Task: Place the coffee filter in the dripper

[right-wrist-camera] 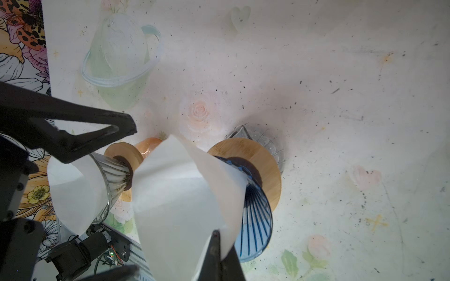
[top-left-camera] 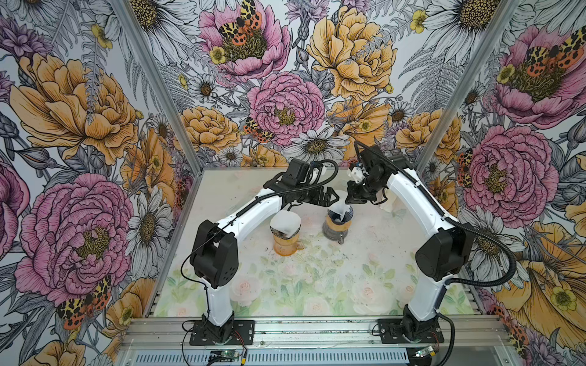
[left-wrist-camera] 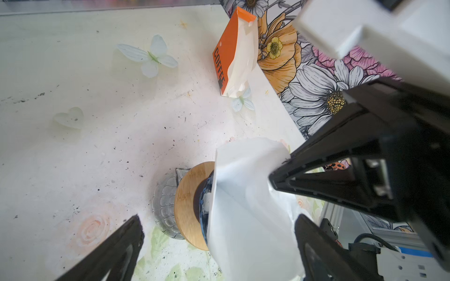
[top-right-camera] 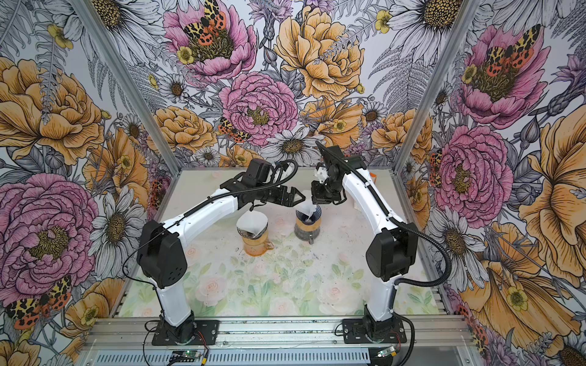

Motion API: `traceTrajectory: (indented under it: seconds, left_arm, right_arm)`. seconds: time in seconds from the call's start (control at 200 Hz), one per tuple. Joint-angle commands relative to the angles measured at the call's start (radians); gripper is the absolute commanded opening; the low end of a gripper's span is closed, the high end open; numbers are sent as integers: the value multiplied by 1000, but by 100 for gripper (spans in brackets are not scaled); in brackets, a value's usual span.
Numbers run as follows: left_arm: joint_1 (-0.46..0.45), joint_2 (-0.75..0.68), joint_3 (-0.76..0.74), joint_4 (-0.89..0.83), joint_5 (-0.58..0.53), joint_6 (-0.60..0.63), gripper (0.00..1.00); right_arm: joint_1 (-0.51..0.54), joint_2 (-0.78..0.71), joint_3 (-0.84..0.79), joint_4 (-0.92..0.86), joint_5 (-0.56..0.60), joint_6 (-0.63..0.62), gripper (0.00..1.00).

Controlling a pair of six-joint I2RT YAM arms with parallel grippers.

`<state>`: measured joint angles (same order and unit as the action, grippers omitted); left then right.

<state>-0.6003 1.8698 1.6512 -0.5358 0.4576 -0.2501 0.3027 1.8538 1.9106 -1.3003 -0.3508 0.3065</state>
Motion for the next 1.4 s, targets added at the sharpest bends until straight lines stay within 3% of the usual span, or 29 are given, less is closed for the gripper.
traceTrajectory:
  seconds: [0.0,0.911,1.396]
  left_arm:
    - [-7,17,41,-40,-12,30,94]
    - [-13,110,108,-140,-95,62,71]
    - [-14,132,134,-167,-107,75,67]
  right_arm:
    - [1,-12,-18,21,18,4,0]
    - [-22,-66,-116,98,64,16,6]
    - [-27,-77,-139,104,113,22,13]
